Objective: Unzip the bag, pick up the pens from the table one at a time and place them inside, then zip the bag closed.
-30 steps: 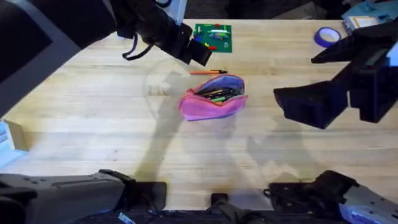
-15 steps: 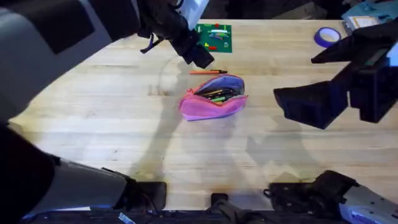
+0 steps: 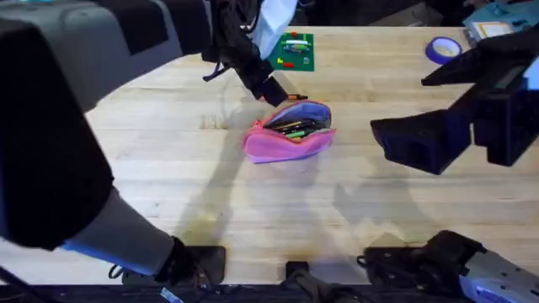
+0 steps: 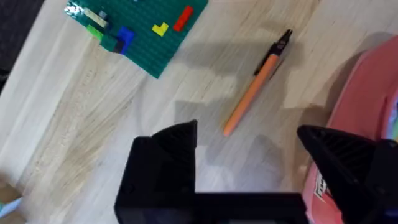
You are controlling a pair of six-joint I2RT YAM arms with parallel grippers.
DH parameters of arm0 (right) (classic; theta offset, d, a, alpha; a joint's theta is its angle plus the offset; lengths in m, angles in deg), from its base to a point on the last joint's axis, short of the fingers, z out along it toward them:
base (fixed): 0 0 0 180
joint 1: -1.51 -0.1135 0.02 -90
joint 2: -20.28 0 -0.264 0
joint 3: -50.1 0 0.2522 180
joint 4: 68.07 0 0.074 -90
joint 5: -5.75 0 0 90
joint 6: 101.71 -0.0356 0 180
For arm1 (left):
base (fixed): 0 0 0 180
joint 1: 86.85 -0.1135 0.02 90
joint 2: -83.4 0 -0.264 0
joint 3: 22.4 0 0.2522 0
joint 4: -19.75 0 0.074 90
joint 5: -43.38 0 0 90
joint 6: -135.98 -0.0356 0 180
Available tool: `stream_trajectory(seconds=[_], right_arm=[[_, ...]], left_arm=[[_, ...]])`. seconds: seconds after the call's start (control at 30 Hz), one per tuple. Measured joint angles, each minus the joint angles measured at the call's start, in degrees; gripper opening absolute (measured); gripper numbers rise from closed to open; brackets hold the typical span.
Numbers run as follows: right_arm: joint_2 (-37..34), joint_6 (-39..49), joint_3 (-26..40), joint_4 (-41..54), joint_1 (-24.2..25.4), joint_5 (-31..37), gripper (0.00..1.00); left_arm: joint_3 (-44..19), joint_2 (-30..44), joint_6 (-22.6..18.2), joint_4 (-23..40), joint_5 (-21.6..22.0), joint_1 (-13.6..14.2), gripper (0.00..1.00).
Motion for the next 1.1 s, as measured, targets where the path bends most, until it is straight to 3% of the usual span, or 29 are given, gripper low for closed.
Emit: stream_trajectory(seconds=[0.5,0.73,1.1], right_arm=[[0.0,0.0,0.0,0.0,0.0,0.0,0.998],[0.0,0.0,0.0,0.0,0.0,0.0,0.998],[0.0,0.0,0.0,0.0,0.0,0.0,0.998]], left_arm=[[0.0,1.3,0.0,1.3,-0.2,0.0,0.993],[0.0,6.7,0.0,0.7,-0.2,0.0,0.994],[0.0,9.1,0.0,-4.7,-1.9,0.0,0.993]])
